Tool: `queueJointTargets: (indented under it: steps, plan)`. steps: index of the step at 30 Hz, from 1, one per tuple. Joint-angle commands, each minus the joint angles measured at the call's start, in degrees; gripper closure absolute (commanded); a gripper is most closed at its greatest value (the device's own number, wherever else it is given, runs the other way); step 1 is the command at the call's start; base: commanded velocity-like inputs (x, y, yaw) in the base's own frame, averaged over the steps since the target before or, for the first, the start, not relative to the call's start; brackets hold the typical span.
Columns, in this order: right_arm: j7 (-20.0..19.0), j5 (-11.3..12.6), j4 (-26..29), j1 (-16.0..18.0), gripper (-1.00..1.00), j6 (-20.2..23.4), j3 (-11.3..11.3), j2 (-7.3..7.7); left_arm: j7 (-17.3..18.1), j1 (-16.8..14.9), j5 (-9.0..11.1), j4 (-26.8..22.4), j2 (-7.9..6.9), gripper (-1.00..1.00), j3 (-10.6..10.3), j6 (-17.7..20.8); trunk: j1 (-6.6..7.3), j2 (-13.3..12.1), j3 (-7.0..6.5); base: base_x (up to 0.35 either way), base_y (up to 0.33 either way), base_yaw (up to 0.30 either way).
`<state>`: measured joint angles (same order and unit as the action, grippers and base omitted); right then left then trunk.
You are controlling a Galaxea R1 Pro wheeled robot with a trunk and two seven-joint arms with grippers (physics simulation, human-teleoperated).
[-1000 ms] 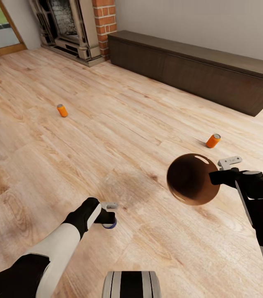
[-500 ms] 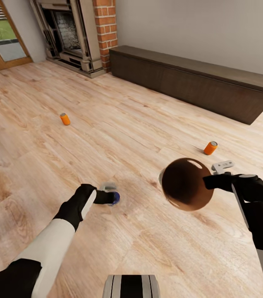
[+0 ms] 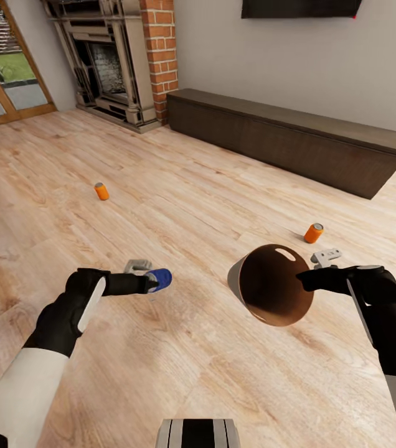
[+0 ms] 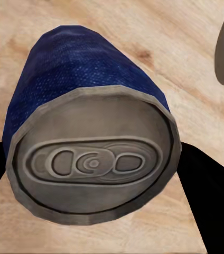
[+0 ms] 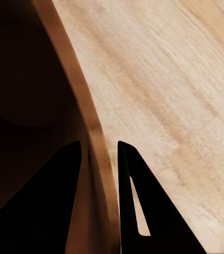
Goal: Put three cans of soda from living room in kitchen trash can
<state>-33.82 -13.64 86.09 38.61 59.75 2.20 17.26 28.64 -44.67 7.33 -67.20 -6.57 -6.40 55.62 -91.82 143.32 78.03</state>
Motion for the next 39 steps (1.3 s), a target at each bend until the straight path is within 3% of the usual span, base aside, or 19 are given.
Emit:
queueJointTargets:
  steps: [1,4,8,27,32,39]
  plan:
    - [-0.4,1.2,-0.1,0.0,1.0,0.3,0.0,-0.01,0.1,1.0,-0.8,-2.0,-0.07,1.0,0.0,0.4,0.02,0.0,-0.23,0.0,0.0,0.0]
    - [-0.4,1.3,-0.8,0.0,1.0,0.3,-0.1,-0.16,0.4,4.7,-0.9,-10.0,-0.22,1.0,-0.1,3.7,0.1,-0.1,-0.9,0.0,0.0,0.0]
    - [-0.5,1.3,-2.3,0.0,1.0,0.3,-0.1,-0.26,0.5,6.2,-0.8,-13.3,-0.27,1.0,-0.1,4.4,0.59,-0.9,-1.7,0.0,0.0,0.0]
    - [-0.4,1.2,-3.9,-1.9,1.0,0.3,-1.5,-0.64,1.9,7.7,-0.6,-15.4,-0.3,1.0,-0.1,4.4,4.76,-8.5,-5.11,0.0,0.0,0.0]
    - [-0.4,1.1,-3.9,-1.9,1.0,0.3,-1.7,-1.61,2.3,7.8,-0.6,-15.5,-0.29,1.0,-0.1,4.4,5.86,-10.5,-6.01,0.0,0.0,0.0]
    - [-0.3,1.1,-3.9,-1.9,1.0,0.3,-1.8,-2.4,5.9,9.4,-0.6,-15.6,-0.29,1.0,0.0,4.4,7.4,-13.3,-7.27,0.0,0.0,0.0]
